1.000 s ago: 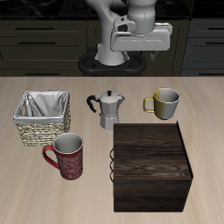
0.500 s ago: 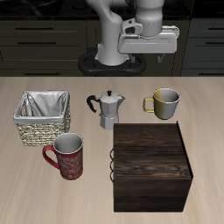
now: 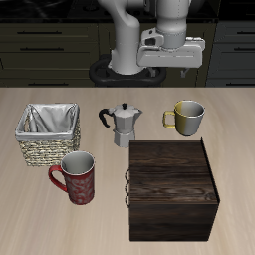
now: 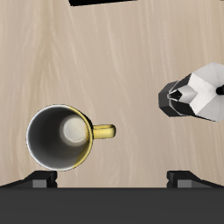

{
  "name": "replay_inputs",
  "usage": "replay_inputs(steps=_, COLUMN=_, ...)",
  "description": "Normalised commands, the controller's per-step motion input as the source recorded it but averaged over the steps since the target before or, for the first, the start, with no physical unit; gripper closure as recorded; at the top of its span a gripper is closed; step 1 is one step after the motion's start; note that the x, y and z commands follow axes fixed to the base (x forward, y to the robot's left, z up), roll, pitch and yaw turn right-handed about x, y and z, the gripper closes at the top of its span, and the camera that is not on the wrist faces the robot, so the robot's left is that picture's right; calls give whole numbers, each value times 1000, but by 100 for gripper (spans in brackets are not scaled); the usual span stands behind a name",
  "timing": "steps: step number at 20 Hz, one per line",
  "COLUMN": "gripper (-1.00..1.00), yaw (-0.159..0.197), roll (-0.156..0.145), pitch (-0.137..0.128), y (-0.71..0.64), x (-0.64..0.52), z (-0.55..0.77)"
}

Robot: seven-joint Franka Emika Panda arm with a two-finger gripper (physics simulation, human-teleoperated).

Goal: Place the white and yellow mug in the basket

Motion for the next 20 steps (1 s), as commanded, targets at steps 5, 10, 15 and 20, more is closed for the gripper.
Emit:
replay_inputs(steps=5, gripper=-100, yaw=-19, roll=18, pitch=25, y=124, x=-110, z=-243)
replay_inputs(steps=10, gripper=-100, yaw=-48, roll=20, pitch=-20, y=119, x=11, z=-240)
replay_inputs(steps=15, gripper=-100, yaw=-64, roll=8, pitch=-72, y=96, x=-80, z=-87)
replay_inputs(steps=20, gripper=-100, yaw=-56, roll=-2, pitch=62, y=59, x=58, z=-284)
